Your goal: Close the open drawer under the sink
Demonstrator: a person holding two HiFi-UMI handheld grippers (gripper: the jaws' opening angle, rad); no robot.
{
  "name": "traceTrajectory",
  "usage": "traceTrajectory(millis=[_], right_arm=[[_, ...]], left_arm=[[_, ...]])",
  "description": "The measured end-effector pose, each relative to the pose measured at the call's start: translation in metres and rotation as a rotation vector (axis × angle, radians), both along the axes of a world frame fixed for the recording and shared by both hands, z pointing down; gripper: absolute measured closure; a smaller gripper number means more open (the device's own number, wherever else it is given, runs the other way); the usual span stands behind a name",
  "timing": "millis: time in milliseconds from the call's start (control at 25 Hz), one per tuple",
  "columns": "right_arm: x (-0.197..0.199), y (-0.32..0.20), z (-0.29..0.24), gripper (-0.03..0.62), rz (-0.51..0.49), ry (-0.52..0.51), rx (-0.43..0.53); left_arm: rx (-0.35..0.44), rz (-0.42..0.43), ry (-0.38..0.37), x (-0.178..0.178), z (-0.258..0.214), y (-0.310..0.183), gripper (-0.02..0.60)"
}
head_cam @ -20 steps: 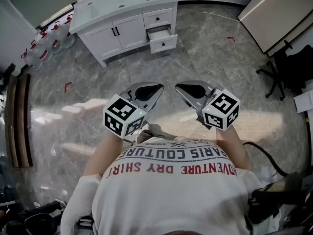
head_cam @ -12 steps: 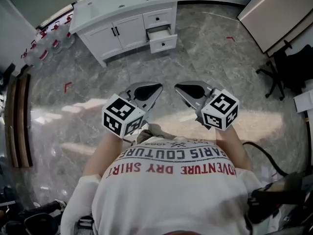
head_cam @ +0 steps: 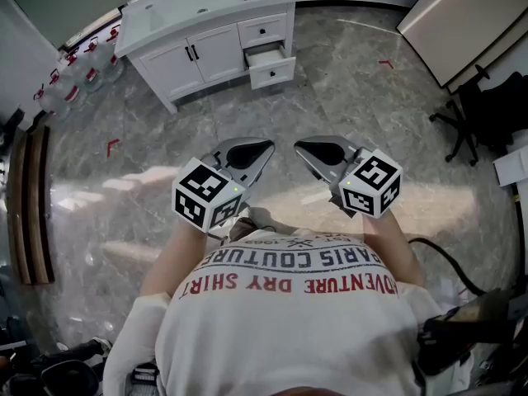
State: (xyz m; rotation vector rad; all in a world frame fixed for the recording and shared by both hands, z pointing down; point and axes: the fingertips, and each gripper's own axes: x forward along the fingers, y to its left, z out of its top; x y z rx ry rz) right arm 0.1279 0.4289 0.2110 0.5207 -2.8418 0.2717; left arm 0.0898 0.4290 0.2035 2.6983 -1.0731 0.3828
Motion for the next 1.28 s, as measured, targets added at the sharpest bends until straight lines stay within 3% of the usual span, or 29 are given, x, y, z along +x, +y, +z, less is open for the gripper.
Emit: traceTrajectory(millis=[600, 1280], right_arm=[[0.008, 0.006, -0.002, 0.592, 0.006, -0.032, -0.015], [0.014, -0.018, 0.001, 0.592, -0.009, -0.043, -0.022]], left_arm=[[0.001, 0.001, -0.001, 0.009, -0.001, 0.006, 0.58], [-0.014, 0.008, -0.016, 0.017, 0.007, -0.02, 0.58]])
